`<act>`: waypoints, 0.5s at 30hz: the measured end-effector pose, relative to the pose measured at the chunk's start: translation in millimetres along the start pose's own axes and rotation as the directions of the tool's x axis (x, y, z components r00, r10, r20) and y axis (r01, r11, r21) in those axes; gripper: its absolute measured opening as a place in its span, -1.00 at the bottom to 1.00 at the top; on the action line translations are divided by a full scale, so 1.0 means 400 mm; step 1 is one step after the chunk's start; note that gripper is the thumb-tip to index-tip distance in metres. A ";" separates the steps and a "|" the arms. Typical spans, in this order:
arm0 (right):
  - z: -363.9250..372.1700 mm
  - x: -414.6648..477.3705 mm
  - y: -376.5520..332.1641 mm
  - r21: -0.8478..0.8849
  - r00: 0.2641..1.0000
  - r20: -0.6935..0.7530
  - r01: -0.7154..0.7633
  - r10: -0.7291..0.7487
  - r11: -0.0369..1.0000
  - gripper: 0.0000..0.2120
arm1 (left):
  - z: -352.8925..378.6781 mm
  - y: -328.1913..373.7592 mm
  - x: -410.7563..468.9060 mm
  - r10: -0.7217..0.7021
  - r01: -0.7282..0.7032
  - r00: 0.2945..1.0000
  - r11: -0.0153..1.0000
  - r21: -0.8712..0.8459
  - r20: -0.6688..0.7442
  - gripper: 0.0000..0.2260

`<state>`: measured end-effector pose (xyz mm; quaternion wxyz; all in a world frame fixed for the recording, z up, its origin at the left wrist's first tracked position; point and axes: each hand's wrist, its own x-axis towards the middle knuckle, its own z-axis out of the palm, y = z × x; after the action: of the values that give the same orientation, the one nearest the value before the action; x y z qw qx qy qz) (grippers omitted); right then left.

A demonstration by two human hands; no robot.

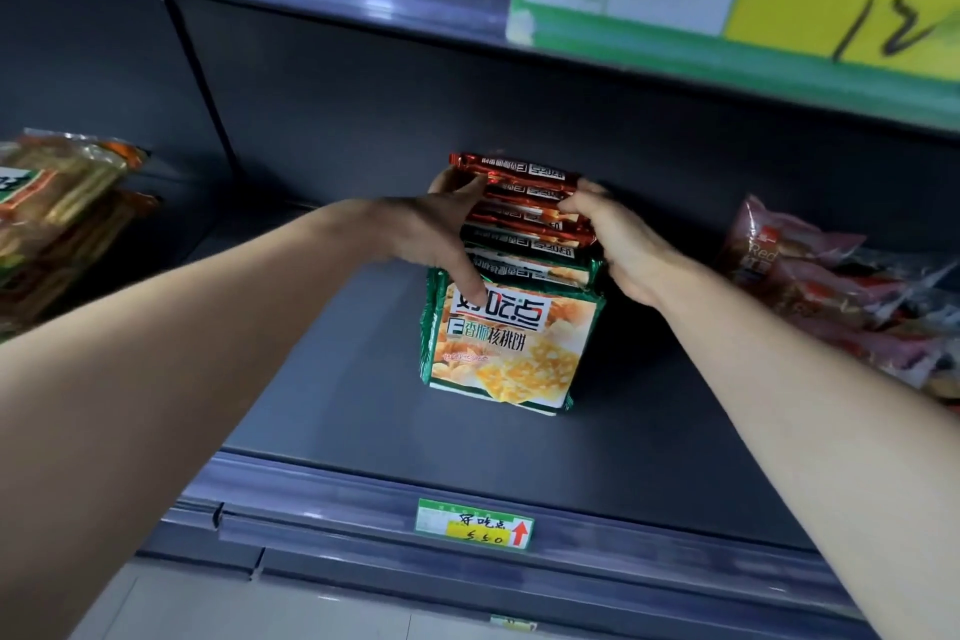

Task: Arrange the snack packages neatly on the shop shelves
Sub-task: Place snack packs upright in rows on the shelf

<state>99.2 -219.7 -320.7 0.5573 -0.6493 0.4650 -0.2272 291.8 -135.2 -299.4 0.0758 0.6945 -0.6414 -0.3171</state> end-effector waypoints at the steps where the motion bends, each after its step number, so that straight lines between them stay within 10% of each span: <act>1: 0.001 0.003 0.003 -0.023 1.000 -0.013 -0.001 0.000 1.000 -0.26 | 0.006 -0.002 0.002 0.004 -0.004 1.000 1.000 0.006 -0.015 0.19; 15: 0.069 -0.194 -0.062 -0.724 0.944 -0.297 -0.124 -0.145 0.679 -0.67 | 0.021 -0.082 -0.178 -0.122 0.163 0.979 0.950 0.268 -0.161 -0.13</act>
<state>94.2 -140.3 -287.8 0.1623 -0.7728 0.5995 -0.1306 316.8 -60.3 -298.3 -0.0004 0.7637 -0.6207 -0.1774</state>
